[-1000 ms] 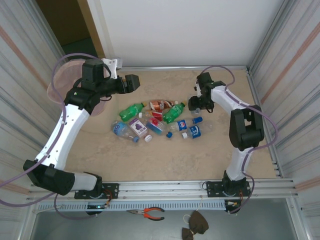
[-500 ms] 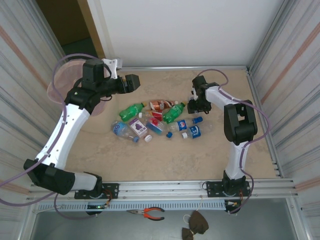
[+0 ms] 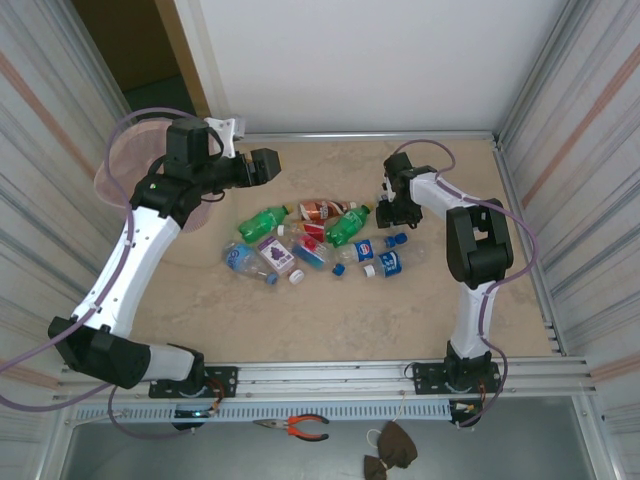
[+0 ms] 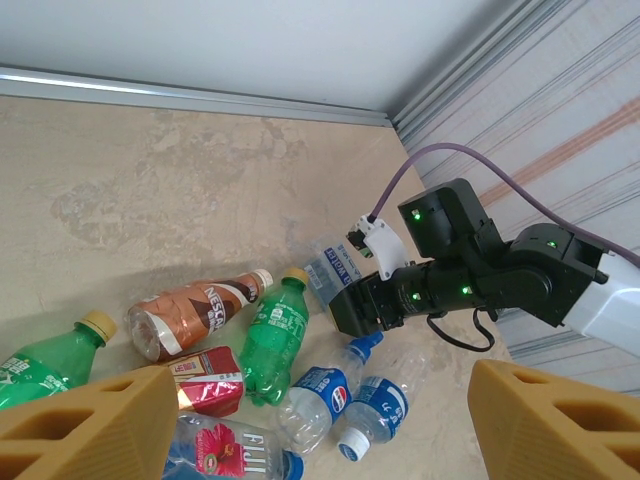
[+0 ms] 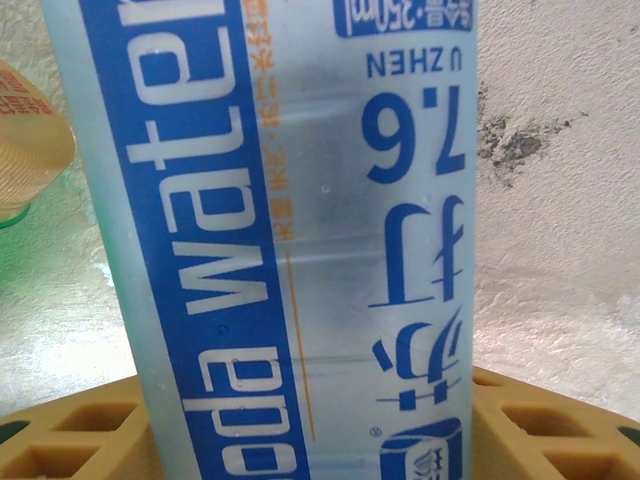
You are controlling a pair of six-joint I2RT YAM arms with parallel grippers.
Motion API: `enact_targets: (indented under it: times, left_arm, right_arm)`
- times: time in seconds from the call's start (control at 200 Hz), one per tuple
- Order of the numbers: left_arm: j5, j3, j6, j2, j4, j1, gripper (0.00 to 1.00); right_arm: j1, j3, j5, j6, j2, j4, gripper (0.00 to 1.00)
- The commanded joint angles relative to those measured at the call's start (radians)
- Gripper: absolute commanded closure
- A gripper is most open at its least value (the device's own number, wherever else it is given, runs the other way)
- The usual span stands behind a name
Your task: Put the plastic bottles in the bin
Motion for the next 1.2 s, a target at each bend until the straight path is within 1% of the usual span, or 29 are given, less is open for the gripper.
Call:
enact_targets:
  times: [0.0,0.185,0.321,0.506,0.621,0.726,0.807,0.882,1.012,1.117,1.197]
  left_arm:
    - [0.028,-0.022,0.0,-0.017,0.03,-0.004,0.23]
    - [0.035,-0.059,0.009,-0.054,0.088,-0.005,0.22]
    - [0.072,-0.083,0.02,-0.077,0.151,-0.005,0.22]
    - [0.128,-0.097,0.005,-0.083,0.24,-0.004,0.23]
    - [0.149,-0.09,-0.026,-0.076,0.282,-0.008,0.25]
    - [0.15,-0.064,-0.029,-0.064,0.285,-0.027,0.26]
    - [0.138,-0.036,-0.021,-0.053,0.277,-0.054,0.26]
    - [0.132,-0.002,-0.014,-0.036,0.264,-0.076,0.25]
    - [0.112,0.059,0.0,-0.003,0.24,-0.126,0.24]
    - [0.086,0.105,0.019,0.027,0.233,-0.183,0.22]
    - [0.041,0.132,0.024,0.044,0.233,-0.223,0.2]
  right_arm:
    - [0.001,0.027,0.016,-0.002,-0.037,-0.002,0.44]
    - [-0.007,0.029,-0.003,0.013,-0.114,0.001,0.45]
    - [-0.017,0.036,-0.045,0.031,-0.193,0.003,0.46]
    - [-0.026,0.022,-0.195,0.043,-0.342,0.047,0.46]
    - [-0.025,-0.014,-0.28,0.044,-0.441,0.117,0.47]
    - [-0.016,-0.065,-0.335,0.036,-0.535,0.201,0.48]
    - [0.0,-0.106,-0.353,0.016,-0.603,0.267,0.49]
    - [0.029,-0.16,-0.364,-0.047,-0.668,0.342,0.5]
    - [0.107,-0.241,-0.306,-0.168,-0.765,0.45,0.52]
    - [0.141,-0.231,-0.283,-0.183,-0.792,0.454,0.53]
    - [0.166,-0.221,-0.256,-0.179,-0.806,0.454,0.54]
